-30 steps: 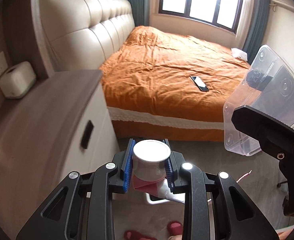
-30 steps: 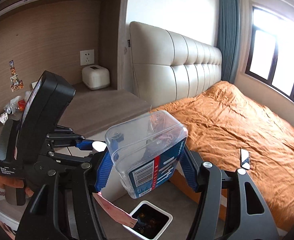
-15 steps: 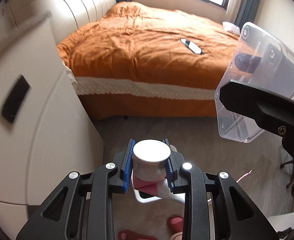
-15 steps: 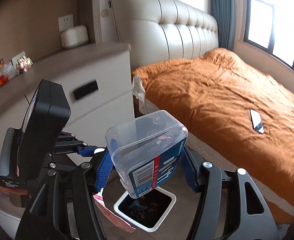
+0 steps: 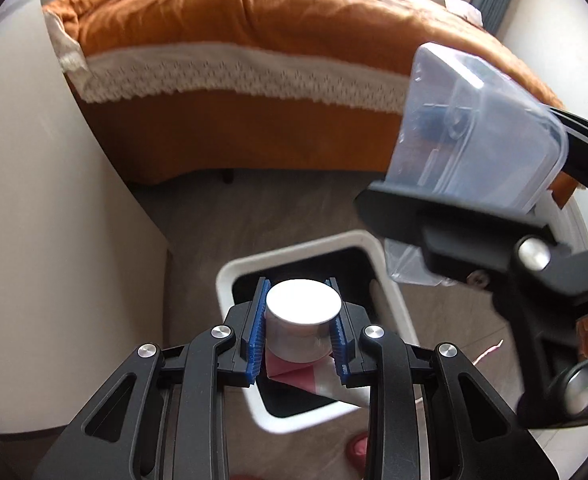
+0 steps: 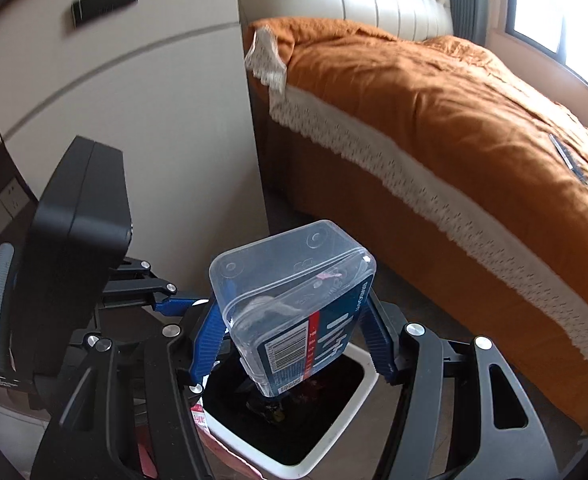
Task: Collect trash
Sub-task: 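Open both tools to drop the bottle and box into the bin, then move both open tools back toward the desk trash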
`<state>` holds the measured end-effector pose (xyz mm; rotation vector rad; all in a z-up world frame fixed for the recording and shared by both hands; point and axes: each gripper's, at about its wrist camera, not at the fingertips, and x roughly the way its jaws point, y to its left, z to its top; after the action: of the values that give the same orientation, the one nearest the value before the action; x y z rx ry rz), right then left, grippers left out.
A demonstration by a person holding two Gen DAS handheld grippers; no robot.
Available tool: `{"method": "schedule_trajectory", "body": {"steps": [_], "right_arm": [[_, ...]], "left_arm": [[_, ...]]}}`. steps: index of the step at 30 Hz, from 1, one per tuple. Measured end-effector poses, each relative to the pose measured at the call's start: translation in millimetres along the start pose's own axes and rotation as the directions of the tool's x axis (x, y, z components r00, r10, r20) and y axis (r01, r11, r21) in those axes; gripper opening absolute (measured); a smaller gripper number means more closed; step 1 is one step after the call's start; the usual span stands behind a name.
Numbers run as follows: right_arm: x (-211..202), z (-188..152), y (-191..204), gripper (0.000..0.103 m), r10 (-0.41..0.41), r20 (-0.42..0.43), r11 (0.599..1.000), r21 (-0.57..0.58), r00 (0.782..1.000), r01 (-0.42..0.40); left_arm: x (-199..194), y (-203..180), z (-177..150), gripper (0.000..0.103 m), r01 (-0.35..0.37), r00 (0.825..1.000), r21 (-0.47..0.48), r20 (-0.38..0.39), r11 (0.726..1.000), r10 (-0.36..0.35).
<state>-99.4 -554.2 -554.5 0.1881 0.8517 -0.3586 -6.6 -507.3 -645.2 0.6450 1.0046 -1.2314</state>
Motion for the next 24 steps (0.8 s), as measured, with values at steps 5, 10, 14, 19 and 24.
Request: {"method": "schedule_trajectory", "body": {"steps": [5,10,14,19,24], "right_arm": [[34,-32,1,0.099,-0.017,0.005,0.999,-0.037,1.000,0.017],[46,-47,-1,0.099,-0.024,-0.021,0.998,-0.053,0.999,0.023],[40,-43,4,0.099,-0.019,-0.023,0.998,-0.058,1.000,0.018],[22,-26,8,0.099,-0.021,-0.014,0.999,-0.050,1.000,0.020],[-9,-1,13,0.099,-0.026,-0.003,0.998,-0.052,1.000,0.025]], "left_arm": [[38,6,-26,0.099,0.005,1.000,0.000,0.001,1.000,-0.005],[52,6,-34,0.099,-0.006,1.000,0.002,-0.008,1.000,0.006],[45,4,-31,0.099,-0.037,0.999,0.027,-0.008,0.999,0.037],[15,7,-21,0.099,-0.033,0.999,-0.009,-0.003,0.999,0.033],[-26,8,-8,0.099,-0.042,0.999,-0.047,0.013,0.998,0.042]]}}
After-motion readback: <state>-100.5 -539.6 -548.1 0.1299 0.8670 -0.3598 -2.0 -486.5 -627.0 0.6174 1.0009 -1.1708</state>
